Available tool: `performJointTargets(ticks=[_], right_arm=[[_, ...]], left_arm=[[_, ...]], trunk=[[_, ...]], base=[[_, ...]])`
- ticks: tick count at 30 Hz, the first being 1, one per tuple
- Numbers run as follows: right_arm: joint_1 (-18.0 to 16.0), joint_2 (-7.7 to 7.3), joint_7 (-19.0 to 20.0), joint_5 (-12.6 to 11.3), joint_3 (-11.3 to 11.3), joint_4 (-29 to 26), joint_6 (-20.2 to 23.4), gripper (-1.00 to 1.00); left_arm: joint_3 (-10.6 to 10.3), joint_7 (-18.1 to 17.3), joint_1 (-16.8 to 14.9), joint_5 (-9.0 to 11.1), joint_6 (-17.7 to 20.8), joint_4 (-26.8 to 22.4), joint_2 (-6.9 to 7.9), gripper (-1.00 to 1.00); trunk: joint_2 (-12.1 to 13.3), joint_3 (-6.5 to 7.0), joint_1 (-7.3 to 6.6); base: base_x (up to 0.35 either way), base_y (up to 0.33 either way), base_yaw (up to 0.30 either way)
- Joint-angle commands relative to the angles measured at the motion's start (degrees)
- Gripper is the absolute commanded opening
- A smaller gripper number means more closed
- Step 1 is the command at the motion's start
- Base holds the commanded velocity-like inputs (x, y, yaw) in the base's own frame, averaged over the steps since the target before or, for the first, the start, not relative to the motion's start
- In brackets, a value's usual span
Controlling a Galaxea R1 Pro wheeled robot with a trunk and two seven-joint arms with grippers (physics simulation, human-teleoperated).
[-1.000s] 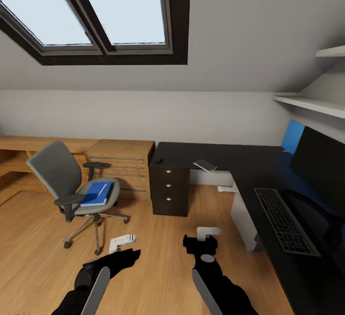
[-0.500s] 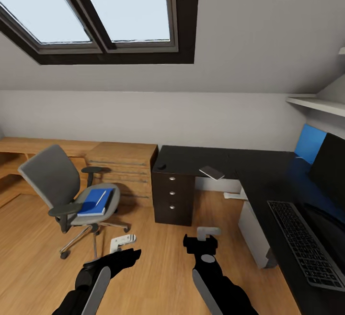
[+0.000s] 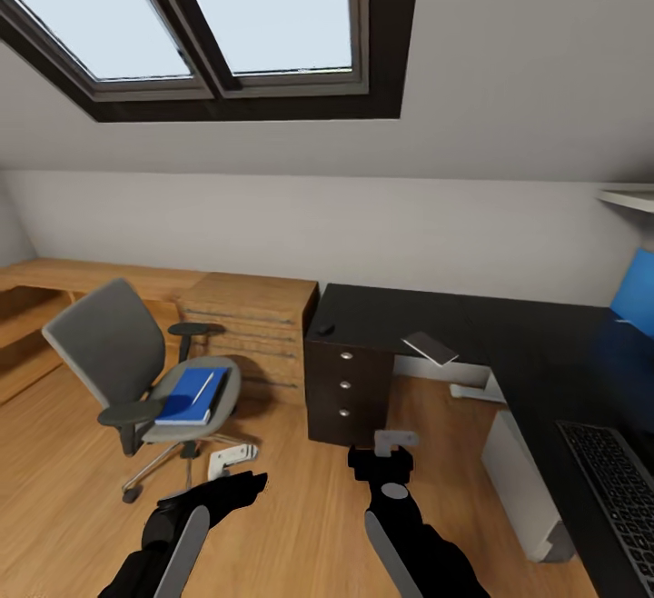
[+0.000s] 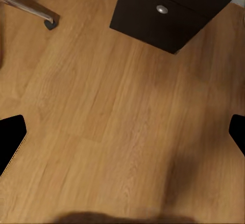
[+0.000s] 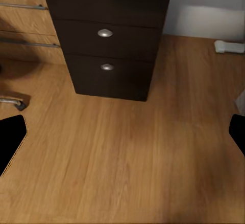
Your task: In the bedroom, organize the workspace by keeping the computer under the desk, ensuring the monitor is on the desk, placing the keyboard on the desk next to the monitor, placing the mouse on the desk next to the keyboard, moving the folder from the swivel chair onto the desk next to the mouse, stacking the notebook on top of the folder with the pen on top of the notebook, and positioning the swivel chair next to the desk.
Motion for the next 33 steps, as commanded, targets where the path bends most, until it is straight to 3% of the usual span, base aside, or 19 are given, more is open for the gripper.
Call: performJointTargets(ticks=[1,13,33], right_arm=[[-0.05,-0.03,-0.45,-0.36,0.12,-0.10,0.24,1.00],[-0.05,-0.08,-0.46,-0.36,0.12,-0.10,0.24,1.00],[-0.05,-0.12,-0.37,-0.31,0.12,-0.10,0.17,1.00]], left_arm=[[-0.07,0.53,-0.06,0.60,0.18,-0.05,-0.01,1.00],[-0.12,0.53,-0.06,0.60,0.18,-0.03,-0.04,1.00],[-0.14,0.53,-0.03,0.60,0.00,-0.33,-0.04,1.00]], trunk=[[-0.09,-0.10,0.06],[-0.09,-0.10,0.06],[-0.09,-0.10,0.06]], base=[[0.321,0.000,0.271],[0.321,-0.002,0.245],[0.322,-0.065,0.017]])
